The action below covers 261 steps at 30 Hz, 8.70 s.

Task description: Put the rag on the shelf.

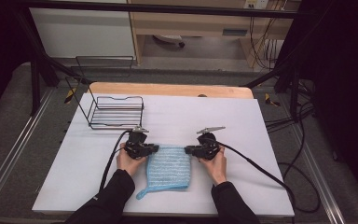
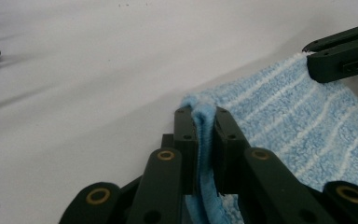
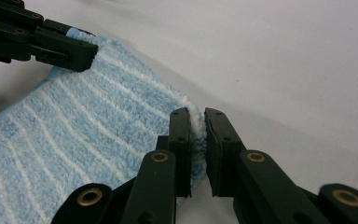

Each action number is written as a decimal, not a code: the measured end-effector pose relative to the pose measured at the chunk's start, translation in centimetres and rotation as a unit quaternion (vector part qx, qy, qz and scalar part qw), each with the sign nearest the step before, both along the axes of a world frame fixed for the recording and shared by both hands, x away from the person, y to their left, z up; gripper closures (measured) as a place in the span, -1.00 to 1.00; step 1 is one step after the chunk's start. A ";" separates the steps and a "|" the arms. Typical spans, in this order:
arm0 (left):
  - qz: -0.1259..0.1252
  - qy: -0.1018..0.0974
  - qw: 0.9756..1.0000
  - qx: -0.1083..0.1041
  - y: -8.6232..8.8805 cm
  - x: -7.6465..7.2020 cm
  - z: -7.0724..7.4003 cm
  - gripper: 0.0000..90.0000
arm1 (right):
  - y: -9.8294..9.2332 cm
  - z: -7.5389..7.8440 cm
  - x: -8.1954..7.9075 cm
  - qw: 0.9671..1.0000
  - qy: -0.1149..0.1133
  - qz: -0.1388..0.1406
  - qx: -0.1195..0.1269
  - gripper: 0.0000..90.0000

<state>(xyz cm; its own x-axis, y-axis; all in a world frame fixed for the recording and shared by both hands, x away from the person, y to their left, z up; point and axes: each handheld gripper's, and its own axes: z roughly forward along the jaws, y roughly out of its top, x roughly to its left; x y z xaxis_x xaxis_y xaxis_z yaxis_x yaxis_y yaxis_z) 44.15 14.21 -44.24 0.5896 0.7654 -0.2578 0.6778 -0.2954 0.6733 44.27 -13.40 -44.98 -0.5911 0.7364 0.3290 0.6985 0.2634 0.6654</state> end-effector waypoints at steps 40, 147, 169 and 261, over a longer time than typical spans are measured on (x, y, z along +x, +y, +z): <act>0.006 -0.115 0.991 -0.071 1.8 -4.0 6.6 0.83 | -0.6 6.6 -3.2 0.990 -0.131 0.001 0.056 0.85; 0.131 -0.360 0.902 -0.198 13.1 -5.7 21.5 0.83 | 12.0 22.4 -3.3 0.906 -0.396 -0.011 0.148 0.88; 0.154 -0.378 0.889 -0.205 16.0 -3.6 25.2 0.83 | 15.7 25.9 -0.4 0.896 -0.416 -0.013 0.154 0.88; 0.142 -0.345 0.913 -0.168 20.3 4.9 23.1 0.83 | 20.0 25.7 8.7 0.925 -0.368 -0.003 0.097 0.86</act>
